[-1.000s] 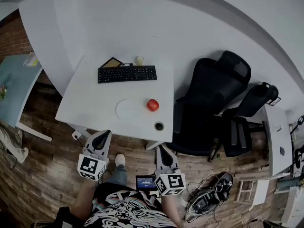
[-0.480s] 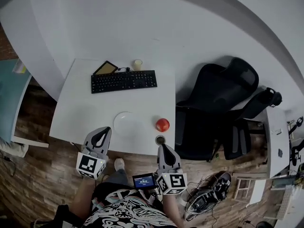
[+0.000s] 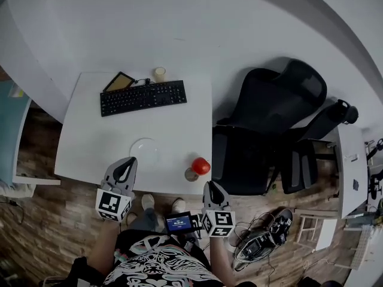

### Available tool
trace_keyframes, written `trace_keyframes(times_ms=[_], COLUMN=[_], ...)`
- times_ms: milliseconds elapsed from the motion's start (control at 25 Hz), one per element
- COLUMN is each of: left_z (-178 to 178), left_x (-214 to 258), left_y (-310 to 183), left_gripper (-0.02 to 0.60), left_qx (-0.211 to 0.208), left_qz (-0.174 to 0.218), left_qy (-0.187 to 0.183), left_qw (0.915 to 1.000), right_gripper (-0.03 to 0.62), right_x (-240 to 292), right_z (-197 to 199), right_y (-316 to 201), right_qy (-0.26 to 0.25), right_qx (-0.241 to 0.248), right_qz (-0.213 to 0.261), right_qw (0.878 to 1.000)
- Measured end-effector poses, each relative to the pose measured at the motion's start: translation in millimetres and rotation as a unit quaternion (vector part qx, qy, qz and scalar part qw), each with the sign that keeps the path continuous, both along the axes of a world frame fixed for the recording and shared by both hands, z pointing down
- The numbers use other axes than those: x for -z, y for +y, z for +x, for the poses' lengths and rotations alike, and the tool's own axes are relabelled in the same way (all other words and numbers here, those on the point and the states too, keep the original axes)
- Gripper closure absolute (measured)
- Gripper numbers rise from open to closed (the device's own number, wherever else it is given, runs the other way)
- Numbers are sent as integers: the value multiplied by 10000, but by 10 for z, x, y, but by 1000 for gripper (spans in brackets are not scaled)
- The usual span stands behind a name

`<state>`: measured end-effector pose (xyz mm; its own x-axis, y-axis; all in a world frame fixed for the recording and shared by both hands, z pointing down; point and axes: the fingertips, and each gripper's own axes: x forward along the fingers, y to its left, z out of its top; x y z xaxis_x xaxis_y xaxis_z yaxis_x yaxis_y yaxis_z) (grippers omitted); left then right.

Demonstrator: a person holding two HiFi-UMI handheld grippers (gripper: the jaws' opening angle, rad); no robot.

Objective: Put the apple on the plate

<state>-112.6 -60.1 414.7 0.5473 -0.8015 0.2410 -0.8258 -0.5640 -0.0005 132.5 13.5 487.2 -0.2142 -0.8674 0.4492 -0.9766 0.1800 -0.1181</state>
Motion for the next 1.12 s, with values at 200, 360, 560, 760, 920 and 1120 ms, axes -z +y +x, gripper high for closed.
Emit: trace_keyframes(times_ms=[200, 360, 560, 760, 920, 1120], left_z=[350, 663, 1004, 1184, 1418, 1672], left_x=[-301, -557, -815, -1049, -1118, -1138], left_y=[-21, 45, 48, -49, -249, -375], left_gripper=[566, 566, 566, 566, 566, 566], left_qx=[-125, -316, -488, -522, -659, -713], left_qz=[-322, -615, -845, -1002, -619, -629], left_qy=[-144, -217, -301, -404, -285, 48], left_qw=[9993, 9974, 9948, 9928, 9955, 9955], right_gripper=[563, 512, 467, 445, 331, 324], right_x=[-575, -1096, -1460, -1552, -1322, -1045], right_z=[298, 540, 790, 723, 675, 949], right_y=[-7, 0, -246, -357, -448, -1665], right_qy=[179, 645, 1172, 1460, 841, 1074], right_qx=[127, 432, 1058, 1847, 2459, 3092], right_qz=[-550, -1113, -1342, -1241, -1175, -471], right_qw=[9982, 9907, 9783, 9639, 9585, 9437])
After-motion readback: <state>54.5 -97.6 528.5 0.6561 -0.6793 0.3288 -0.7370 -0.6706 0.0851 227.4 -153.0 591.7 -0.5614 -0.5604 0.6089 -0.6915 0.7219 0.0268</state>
